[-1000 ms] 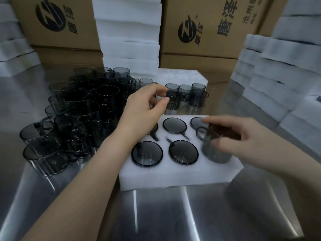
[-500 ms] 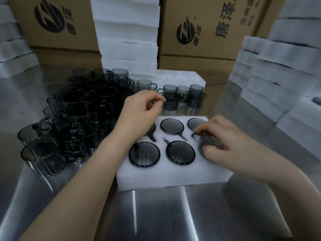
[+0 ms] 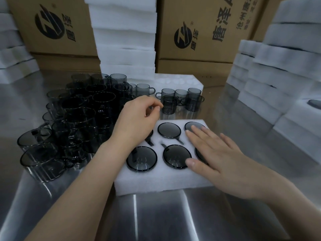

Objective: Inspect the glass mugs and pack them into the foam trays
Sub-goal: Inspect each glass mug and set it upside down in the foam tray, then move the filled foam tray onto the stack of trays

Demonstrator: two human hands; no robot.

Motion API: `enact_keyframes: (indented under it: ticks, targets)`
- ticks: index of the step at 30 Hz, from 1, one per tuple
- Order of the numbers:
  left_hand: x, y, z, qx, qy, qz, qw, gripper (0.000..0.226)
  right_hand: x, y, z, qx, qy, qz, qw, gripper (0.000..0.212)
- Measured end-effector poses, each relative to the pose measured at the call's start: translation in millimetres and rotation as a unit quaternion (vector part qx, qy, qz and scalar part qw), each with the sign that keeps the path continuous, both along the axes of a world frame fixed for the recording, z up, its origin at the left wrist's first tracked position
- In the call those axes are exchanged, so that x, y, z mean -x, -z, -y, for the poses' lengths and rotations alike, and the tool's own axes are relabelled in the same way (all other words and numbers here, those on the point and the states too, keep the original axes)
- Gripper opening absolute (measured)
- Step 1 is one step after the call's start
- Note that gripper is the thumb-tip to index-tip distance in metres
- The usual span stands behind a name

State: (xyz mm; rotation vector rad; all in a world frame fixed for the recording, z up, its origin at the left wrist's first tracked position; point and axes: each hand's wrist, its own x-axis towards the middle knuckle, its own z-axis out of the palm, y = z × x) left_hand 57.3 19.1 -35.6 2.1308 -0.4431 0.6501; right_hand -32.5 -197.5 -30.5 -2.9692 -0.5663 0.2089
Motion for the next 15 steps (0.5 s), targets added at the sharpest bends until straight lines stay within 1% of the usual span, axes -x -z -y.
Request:
enact_keyframes:
  ticks: [2,3,5,7,10,12,13,15]
  targets:
    - [7,-8,-1,-0.013,-0.020,-0.009,1.000,0.016,-6,-3,4,-0.025,-0.008,-0.034,0.999,0.095]
    - [12,-15,-2,-0.025,-0.032,-0.029,0.999,0.015,-9,-3,6,-0.047,-0.013,-0.039,0.998,0.097]
    - [25,-30,-8,-0.078,-0.062,-0.085,0.991,0.013,-16,-4,9,-0.105,-0.018,-0.028,0.994,0.097]
    - [50,-39,-14,-0.135,-0.104,-0.126,0.977,0.020,-19,-4,13,-0.148,-0.018,0.003,0.989,0.091]
    - [101,-36,-17,-0.193,-0.175,-0.147,0.954,0.041,-21,-3,13,-0.146,-0.009,0.051,0.988,0.082]
    - [130,-26,-15,-0.209,-0.179,-0.181,0.944,0.051,-20,-5,13,-0.134,0.003,0.074,0.988,0.075]
    - [138,-20,-13,-0.209,-0.170,-0.195,0.943,0.053,-19,-6,15,-0.128,0.004,0.078,0.989,0.071]
    - [146,-10,-10,-0.165,-0.144,-0.202,0.954,0.053,-15,-11,21,-0.115,-0.007,0.067,0.991,0.065]
